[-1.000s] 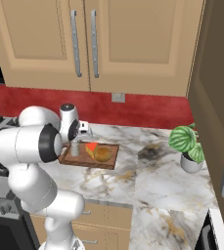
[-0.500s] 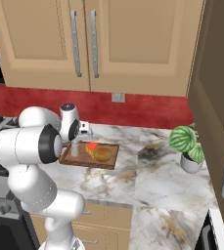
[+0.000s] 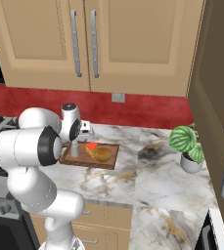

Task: Retrieve the reheated potato from the microwave, then place the potato, cheese, and condiment on the cutting board.

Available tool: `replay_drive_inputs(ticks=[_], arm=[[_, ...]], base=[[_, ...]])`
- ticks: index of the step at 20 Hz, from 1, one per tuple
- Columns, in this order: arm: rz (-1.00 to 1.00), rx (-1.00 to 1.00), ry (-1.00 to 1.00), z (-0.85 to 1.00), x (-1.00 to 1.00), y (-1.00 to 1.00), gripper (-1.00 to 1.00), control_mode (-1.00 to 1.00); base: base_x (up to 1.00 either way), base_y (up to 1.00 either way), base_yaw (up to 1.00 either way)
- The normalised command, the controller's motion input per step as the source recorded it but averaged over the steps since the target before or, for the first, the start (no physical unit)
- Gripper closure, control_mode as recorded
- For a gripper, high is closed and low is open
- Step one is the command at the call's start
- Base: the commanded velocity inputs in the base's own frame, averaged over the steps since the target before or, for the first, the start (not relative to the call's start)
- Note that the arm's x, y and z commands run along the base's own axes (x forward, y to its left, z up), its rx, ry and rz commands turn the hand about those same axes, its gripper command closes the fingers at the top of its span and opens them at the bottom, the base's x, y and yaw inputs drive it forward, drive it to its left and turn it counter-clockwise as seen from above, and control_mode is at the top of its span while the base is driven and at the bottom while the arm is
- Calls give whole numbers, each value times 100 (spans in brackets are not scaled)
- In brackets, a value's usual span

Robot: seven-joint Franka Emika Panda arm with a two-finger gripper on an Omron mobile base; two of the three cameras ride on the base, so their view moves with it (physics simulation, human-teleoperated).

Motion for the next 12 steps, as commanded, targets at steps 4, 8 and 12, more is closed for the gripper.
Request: replay_drive_inputs(ticks=[4, 8, 12], arm=[[0, 0, 0, 7, -4, 0, -100, -100], [0, 0, -1, 12, -4, 5, -100, -100], [0, 0, -6, 25, -1, 4, -100, -100]], base=[[0, 0, 0], [0, 0, 0], [0, 0, 0]])
